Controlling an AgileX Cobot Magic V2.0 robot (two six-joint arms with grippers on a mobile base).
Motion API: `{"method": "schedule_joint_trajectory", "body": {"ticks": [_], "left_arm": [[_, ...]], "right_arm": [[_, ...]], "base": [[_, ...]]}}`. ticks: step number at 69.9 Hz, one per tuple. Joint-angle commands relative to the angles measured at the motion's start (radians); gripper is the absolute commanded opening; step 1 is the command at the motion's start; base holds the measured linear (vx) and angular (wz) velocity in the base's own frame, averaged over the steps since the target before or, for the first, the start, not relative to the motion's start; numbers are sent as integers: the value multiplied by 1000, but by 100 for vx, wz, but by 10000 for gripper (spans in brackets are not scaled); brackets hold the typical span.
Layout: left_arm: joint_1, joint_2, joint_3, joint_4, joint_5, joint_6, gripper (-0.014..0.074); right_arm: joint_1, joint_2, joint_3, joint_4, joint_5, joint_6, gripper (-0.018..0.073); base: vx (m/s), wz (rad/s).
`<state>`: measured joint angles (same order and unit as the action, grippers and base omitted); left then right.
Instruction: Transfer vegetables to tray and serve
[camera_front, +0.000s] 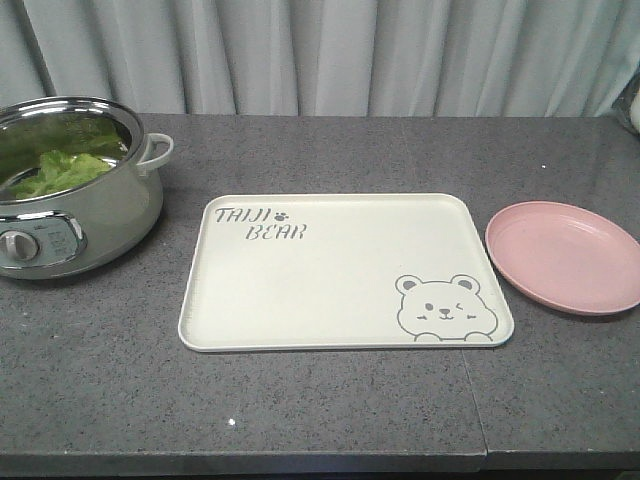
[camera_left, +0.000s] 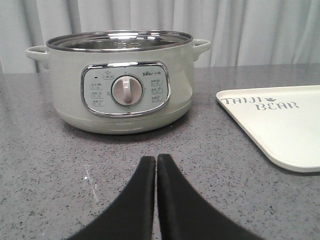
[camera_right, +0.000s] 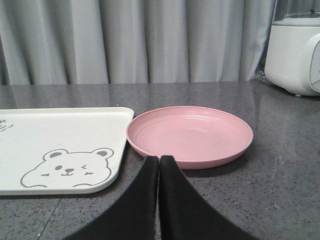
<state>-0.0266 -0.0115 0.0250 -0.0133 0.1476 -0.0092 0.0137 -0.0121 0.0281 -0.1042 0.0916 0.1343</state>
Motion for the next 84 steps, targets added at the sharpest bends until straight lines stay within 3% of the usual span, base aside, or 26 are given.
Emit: {"method": "schedule_joint_trajectory", "body": {"ticks": [1, 44, 53, 65, 77, 84], "left_arm": [[1, -14, 28, -4, -81, -7, -6], [1, -14, 27, -12, -98, -41, -6], [1, -14, 25, -28, -172, -46, -6], [1, -14, 17, -220, -345, -204, -6], [1, -14, 17, -233, -432, -231, -6], [0, -14, 13, -231, -487, -348, -3]], "right_arm": [[-5, -7, 15, -4, -77, 0, -3], [-5, -7, 14, -1, -115, 0, -3], [-5, -7, 14, 104, -195, 44, -3], [-5, -7, 14, 228, -287, 53, -3], [-5, -7, 5, 326, -286, 53, -3], [-5, 12, -77, 323, -203, 52, 1]], "base": [[0, 0], [0, 0], [0, 0], [0, 0], [0, 0], [0, 0]]}}
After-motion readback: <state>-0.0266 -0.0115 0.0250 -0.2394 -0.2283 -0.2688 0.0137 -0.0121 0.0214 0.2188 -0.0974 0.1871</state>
